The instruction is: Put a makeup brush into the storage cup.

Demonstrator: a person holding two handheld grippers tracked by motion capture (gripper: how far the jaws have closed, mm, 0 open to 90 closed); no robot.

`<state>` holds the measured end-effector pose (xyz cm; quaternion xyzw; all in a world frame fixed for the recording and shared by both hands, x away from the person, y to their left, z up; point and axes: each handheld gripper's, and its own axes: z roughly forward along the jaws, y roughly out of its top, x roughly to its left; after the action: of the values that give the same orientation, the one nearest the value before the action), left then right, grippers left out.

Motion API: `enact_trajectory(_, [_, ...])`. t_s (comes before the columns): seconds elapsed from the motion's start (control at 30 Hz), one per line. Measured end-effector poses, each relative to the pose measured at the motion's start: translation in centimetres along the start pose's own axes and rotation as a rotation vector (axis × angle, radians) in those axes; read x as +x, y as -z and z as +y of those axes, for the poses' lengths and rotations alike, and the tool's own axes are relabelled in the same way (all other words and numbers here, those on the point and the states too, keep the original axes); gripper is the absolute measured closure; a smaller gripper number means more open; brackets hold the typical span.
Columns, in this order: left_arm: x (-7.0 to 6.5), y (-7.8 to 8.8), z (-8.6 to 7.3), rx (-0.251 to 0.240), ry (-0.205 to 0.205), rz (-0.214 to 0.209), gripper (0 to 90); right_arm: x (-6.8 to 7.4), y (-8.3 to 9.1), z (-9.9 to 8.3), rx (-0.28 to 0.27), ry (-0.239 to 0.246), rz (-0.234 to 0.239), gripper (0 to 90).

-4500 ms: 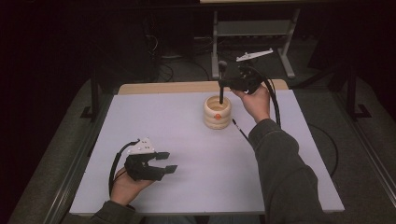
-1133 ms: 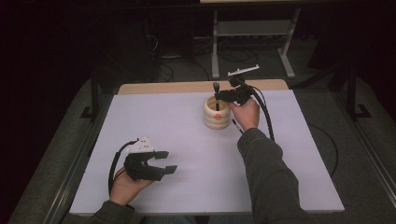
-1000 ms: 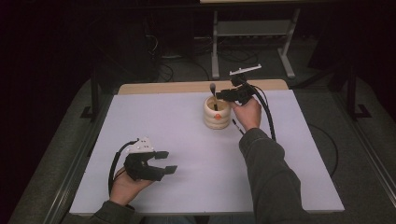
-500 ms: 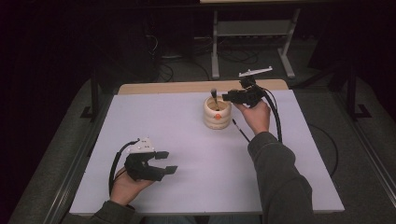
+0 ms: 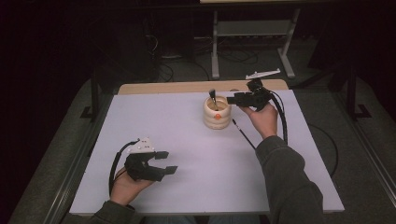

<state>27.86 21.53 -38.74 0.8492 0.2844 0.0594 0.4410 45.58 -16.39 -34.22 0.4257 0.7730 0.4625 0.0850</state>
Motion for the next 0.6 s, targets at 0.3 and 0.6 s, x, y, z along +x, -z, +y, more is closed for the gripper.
enact_trajectory(0.3, [0.0, 0.0, 0.0, 0.005, -0.005, 0.005, 32.7, 0.0, 1.5, -0.4, -0.011, 0.006, -0.009, 43.8])
enact_trajectory(0.6, [0.0, 0.0, 0.0, -0.003, 0.005, 0.008, 31.4, -0.4, 2.6, -1.2, -0.008, 0.012, -0.022, 40.5])
